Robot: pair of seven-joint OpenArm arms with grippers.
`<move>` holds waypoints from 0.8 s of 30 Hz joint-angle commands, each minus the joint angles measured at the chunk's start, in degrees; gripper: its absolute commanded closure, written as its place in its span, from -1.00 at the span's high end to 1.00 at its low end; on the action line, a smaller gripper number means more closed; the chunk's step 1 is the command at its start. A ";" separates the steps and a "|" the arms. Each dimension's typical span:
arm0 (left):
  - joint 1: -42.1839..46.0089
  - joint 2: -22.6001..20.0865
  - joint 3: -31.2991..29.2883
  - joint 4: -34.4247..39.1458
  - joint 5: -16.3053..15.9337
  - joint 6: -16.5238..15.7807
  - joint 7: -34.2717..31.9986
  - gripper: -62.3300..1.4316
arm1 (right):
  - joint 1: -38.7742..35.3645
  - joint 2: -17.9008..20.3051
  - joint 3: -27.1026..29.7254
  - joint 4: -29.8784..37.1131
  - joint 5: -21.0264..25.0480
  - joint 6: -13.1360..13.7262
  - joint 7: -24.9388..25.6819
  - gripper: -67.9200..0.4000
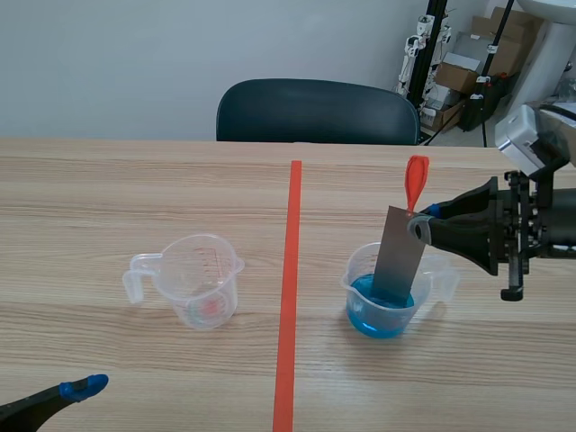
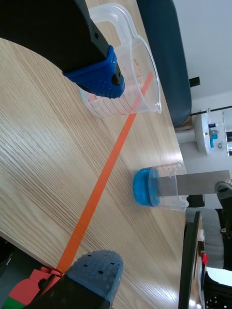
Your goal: Do the redox reaction experiment. raise the plate out of the solution
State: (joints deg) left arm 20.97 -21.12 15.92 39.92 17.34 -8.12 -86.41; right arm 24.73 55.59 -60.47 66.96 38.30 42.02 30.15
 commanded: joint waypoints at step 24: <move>0.96 -0.72 -0.20 1.09 -4.04 -0.13 3.58 -0.03 | 1.16 10.14 3.32 14.03 2.56 0.44 1.27 -0.97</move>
State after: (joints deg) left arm 21.04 -21.26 15.92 39.97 13.96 -8.12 -81.78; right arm 24.77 64.69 -58.24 80.34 39.72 42.04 30.17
